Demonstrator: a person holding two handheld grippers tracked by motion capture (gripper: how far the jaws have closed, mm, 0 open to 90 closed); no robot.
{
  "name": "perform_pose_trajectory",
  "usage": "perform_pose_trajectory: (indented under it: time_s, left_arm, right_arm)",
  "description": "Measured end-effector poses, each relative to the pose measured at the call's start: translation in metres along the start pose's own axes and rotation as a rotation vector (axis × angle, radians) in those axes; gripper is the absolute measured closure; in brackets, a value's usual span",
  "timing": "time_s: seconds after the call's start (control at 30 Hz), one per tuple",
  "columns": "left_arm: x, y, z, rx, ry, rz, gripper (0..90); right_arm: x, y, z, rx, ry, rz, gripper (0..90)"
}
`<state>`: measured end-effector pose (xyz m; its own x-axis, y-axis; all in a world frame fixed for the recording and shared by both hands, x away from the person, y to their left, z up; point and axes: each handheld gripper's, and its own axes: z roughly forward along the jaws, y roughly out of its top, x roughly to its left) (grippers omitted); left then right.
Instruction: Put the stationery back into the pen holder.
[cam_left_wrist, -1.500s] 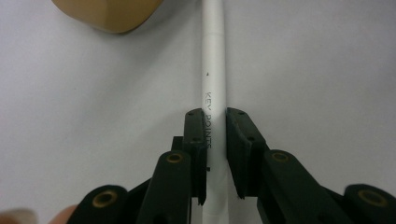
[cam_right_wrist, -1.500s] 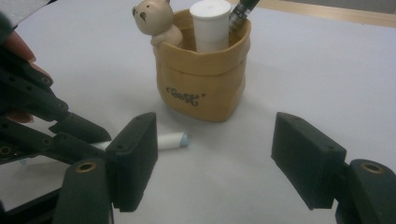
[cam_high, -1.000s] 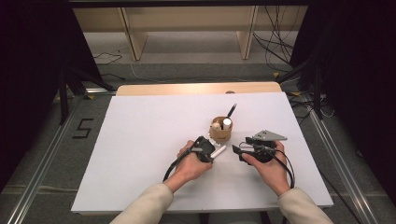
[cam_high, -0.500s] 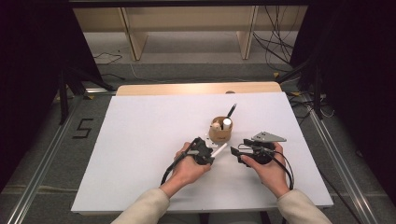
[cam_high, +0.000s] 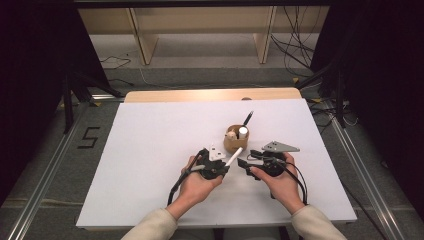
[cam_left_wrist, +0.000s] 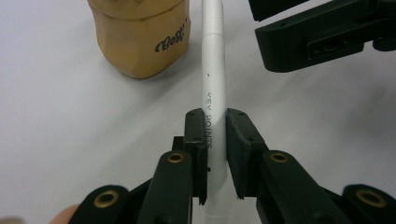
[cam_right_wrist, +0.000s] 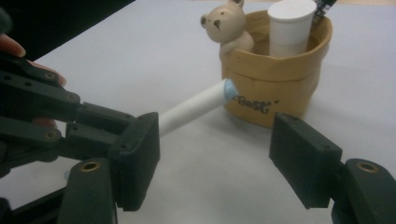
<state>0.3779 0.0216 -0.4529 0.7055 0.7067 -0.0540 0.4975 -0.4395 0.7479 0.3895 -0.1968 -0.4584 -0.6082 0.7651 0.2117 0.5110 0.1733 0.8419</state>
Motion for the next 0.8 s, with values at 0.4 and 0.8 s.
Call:
perform_pose_trajectory:
  time_s: [0.4,0.8]
  left_arm:
    - [-0.005,-0.001,-0.001,-0.018,-0.015,-0.004,78.8]
    - [-0.006,0.002,-0.003,-0.044,-0.023,-0.015,78.8]
  right_arm:
    - [0.003,0.004,0.008,-0.014,0.028,0.046,34.3]
    - [0.004,0.003,0.014,-0.028,0.052,0.070,39.7]
